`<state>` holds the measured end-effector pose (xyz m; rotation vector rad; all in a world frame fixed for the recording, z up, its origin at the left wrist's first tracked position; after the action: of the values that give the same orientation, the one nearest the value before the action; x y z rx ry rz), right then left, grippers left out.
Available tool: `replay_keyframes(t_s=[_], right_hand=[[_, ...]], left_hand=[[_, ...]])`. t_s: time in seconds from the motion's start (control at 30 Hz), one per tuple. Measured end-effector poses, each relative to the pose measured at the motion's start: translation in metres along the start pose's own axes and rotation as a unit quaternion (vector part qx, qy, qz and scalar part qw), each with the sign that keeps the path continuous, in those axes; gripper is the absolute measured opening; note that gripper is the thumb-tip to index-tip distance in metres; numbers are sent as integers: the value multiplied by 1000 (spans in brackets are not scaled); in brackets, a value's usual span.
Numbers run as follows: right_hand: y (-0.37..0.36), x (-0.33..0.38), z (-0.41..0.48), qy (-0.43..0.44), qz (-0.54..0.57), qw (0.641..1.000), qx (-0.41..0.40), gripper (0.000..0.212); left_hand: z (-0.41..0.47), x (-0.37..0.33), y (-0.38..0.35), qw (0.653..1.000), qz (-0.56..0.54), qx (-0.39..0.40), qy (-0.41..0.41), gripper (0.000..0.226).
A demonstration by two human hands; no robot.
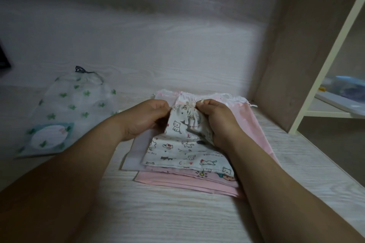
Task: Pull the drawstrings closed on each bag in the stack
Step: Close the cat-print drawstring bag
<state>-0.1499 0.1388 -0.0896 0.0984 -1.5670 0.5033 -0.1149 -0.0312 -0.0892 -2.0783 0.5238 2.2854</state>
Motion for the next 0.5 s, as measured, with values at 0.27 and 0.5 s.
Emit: replay_keyframes(t_s=[0.27,0.5], right_hand=[[17,34,-6,152,-217,960,-96,25],[17,27,-9,76,-291,953,-29,42]], left_hand=[[5,-3,-19,999,-22,32,33,73],[12,-1,-2,993,-91,-72,-15,43]])
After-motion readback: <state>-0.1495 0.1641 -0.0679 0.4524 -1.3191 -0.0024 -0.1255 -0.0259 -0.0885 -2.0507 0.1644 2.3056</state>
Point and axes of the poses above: each hand's wrist, its own z-axis towards the middle knuckle, its own y-axis out of the back of the hand, x = y × z, the point moved 9 cm from there along z, towards the middle knuckle, and after that the axes turned 4 degrees about x, right-handed, at the moved point
